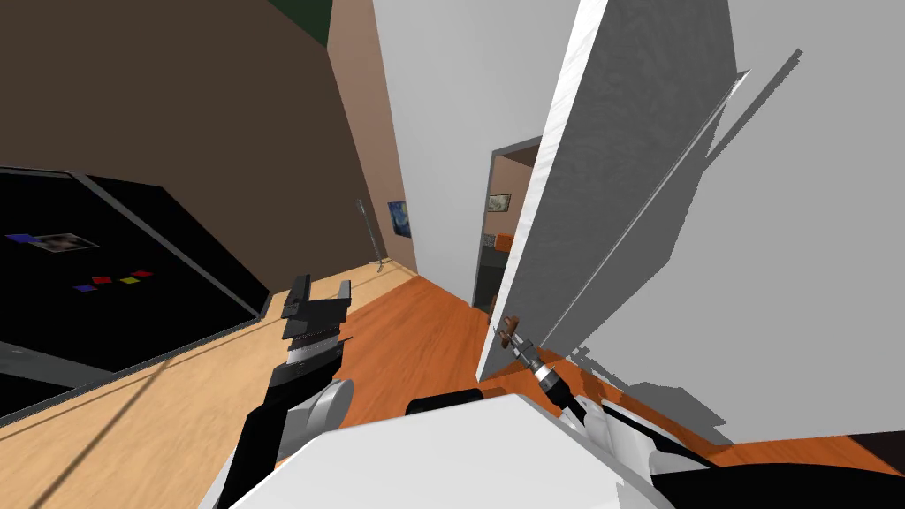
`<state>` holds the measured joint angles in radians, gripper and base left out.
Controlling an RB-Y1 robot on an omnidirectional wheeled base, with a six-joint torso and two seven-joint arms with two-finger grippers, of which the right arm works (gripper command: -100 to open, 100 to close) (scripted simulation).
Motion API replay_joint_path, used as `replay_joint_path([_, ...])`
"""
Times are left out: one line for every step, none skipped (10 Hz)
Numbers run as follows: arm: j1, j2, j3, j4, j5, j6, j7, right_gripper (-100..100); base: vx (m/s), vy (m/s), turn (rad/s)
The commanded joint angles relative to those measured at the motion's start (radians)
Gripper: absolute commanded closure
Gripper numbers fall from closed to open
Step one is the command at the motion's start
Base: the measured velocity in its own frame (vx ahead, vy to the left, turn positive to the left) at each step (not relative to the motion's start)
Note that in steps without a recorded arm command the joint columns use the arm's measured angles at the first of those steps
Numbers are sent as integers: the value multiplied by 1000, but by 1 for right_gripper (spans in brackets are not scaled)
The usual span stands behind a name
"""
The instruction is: Pull the door open
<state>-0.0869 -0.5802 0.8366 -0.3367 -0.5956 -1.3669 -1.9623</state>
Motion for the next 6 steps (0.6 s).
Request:
replay_joint_path([9,-1,4,-9,1,2,2,100,-194,-111,175])
replay_joint_path([9,0,5,-6,0,-1,1,100,-177,-94,161])
replay_joint_path([9,0,5,-6,0,-1,1,100,-142,-77,52])
replay_joint_path([8,2,6,0,0,-5,0,100,-174,-95,179])
replay_joint_path([8,2,7,1,0,-6,-1,100,-171,-95,145])
replay_joint_path([8,3,8,5,-1,-8,-2,100,-165,-91,119])
